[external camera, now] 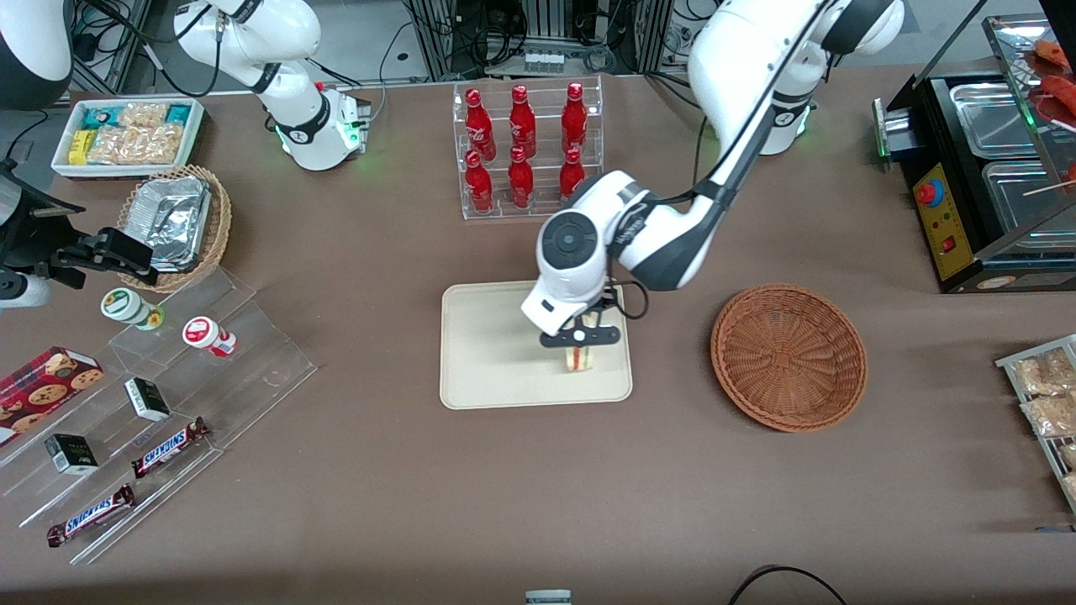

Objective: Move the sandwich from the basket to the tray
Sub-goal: 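Lower the sandwich onto the cream tray and open the left gripper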

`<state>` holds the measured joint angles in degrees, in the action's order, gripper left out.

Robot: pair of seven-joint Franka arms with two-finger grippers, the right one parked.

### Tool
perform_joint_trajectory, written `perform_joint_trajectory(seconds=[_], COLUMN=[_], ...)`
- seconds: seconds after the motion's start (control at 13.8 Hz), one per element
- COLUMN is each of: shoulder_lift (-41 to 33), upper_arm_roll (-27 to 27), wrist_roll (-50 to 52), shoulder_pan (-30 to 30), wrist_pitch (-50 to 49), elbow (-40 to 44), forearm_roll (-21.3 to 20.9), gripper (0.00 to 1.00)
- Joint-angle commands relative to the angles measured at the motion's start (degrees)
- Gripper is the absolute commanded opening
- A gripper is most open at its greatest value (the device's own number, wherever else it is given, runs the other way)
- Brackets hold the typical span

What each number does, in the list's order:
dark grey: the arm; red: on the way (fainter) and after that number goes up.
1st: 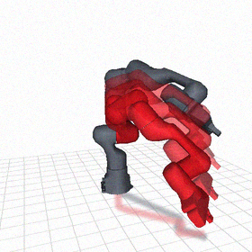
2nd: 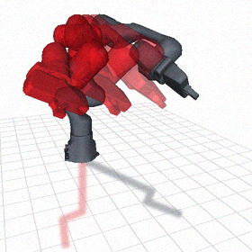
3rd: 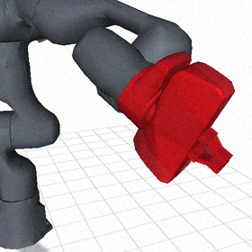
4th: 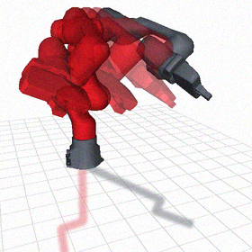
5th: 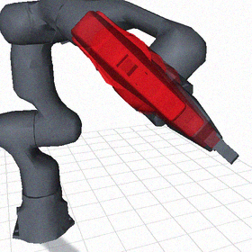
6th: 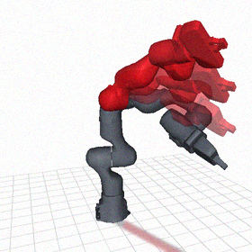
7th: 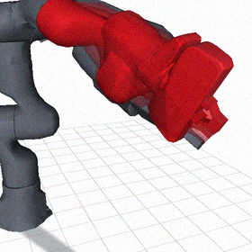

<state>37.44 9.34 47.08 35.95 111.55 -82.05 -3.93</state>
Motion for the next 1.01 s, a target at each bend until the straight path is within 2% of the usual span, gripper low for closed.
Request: perform_joint_trajectory(seconds=[0.0,0.58,0.94], shoulder_lift=[3.69,11.07,12.04], upper_arm_roll=[-0.64,-0.73,-0.82], wrist_roll=[2.92,8.37,10.48], shoulder_pan=[2.89,6.14,6.32], wrist_pitch=[-1.60,-1.16,0.76], elbow=[5.05,14.01,14.11], forearm_roll=[-0.11,-0.46,-0.64], gripper=[0.00,0.00,0.00])
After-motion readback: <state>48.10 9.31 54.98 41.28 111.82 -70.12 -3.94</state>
